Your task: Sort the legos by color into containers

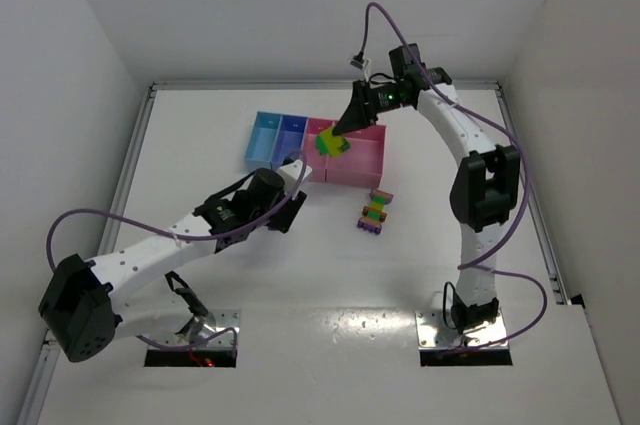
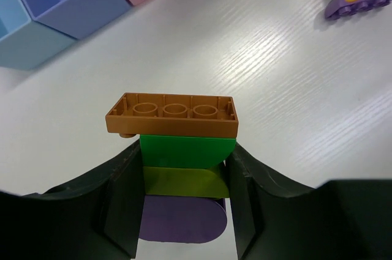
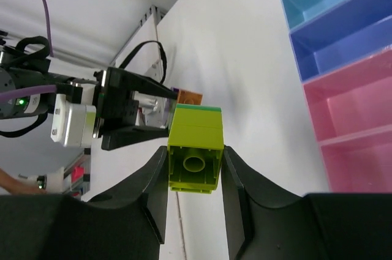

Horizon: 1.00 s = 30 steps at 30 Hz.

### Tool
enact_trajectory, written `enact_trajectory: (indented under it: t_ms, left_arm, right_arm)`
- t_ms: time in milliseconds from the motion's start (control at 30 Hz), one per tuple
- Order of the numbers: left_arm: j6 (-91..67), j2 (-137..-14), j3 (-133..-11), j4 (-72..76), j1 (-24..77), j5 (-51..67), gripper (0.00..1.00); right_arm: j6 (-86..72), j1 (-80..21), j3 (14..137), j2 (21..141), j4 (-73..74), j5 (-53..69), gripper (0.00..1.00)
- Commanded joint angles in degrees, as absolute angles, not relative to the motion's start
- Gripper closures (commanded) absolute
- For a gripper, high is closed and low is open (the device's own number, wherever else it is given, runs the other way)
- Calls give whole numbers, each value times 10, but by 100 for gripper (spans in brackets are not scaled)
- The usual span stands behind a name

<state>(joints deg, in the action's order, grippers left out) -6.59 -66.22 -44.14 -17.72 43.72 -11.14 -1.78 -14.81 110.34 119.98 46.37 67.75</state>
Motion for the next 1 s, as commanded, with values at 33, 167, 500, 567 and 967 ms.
enact_trajectory:
  t_ms: [33,167,500,567,967]
  left_arm:
    - [-83,-641,-438,-177,416,-52,95]
    - [-123,-663,-422,-190,394,-46,74]
    - [-149,-726,-446,-197,331,65,30]
    - [-155,-726,-470,-197,313,125,25]
    - [-335,-779,-560,83,182,632,25]
  right_arm:
    - [-61,-161,1115,1209,417,707,95]
    - [-67,-161,1072,1187,417,719,95]
    - [-67,-161,923,1093,423,748,95]
    - [-67,-161,908,1082,417,755,95]
    - [-78,-161,877,1069,386,827,95]
